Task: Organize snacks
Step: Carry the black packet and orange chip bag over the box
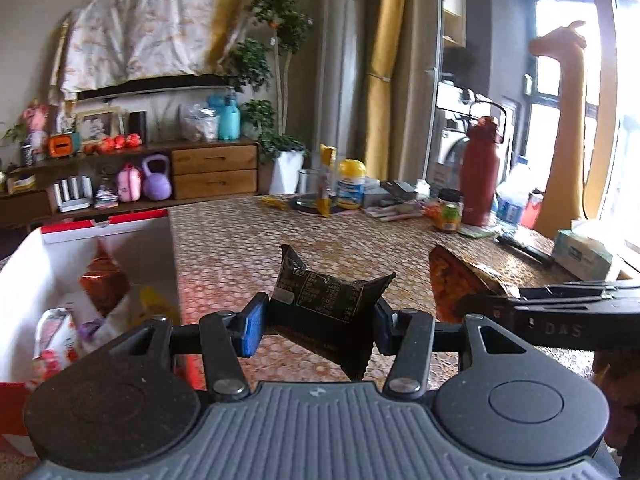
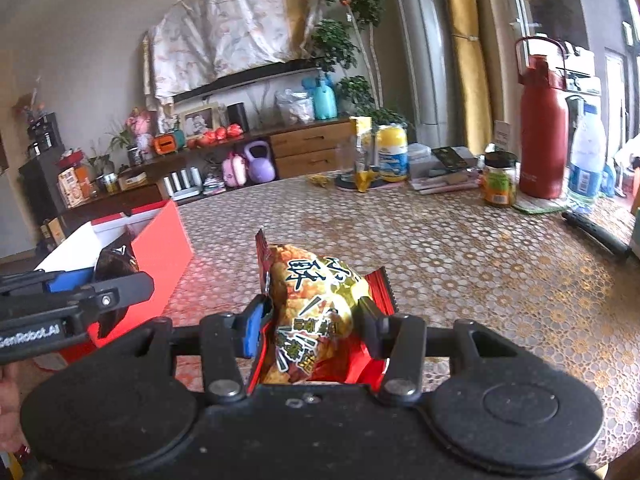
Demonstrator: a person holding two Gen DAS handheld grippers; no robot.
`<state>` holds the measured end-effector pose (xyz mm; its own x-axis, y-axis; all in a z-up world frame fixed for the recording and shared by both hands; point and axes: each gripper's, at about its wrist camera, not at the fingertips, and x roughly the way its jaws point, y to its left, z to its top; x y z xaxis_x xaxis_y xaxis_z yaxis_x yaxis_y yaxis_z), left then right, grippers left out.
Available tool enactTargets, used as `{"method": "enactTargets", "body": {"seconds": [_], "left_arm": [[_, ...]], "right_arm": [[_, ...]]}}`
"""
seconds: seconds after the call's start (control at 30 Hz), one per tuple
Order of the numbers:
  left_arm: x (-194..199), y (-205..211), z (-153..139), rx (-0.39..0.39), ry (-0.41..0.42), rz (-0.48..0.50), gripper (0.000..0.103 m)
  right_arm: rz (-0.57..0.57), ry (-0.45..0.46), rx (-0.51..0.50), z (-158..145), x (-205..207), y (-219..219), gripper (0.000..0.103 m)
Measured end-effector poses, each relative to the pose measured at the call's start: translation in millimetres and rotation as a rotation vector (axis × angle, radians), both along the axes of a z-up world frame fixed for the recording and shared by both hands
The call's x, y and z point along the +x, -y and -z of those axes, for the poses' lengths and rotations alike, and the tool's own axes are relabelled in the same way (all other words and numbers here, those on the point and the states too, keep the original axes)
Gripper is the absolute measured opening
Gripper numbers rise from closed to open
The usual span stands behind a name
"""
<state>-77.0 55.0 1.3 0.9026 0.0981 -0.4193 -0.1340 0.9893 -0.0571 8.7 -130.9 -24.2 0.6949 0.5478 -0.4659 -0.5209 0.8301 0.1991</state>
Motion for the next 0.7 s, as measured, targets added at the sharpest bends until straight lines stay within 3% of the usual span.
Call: {"method": "enactTargets", "body": {"seconds": [0.3, 0.7], "left_arm": [[-28.0, -26.7, -10.7, -0.002, 0.053, -0.089, 0.051], [-52.5, -88.1, -22.0, 0.004, 0.055, -0.242, 0.051]], "right_arm": [[-0.072, 0.021, 0.015, -5.2, -20.7, -17.8, 0.047], [-0.281, 0.101, 0.016, -27.4, -39.3, -79.8, 0.047]]}}
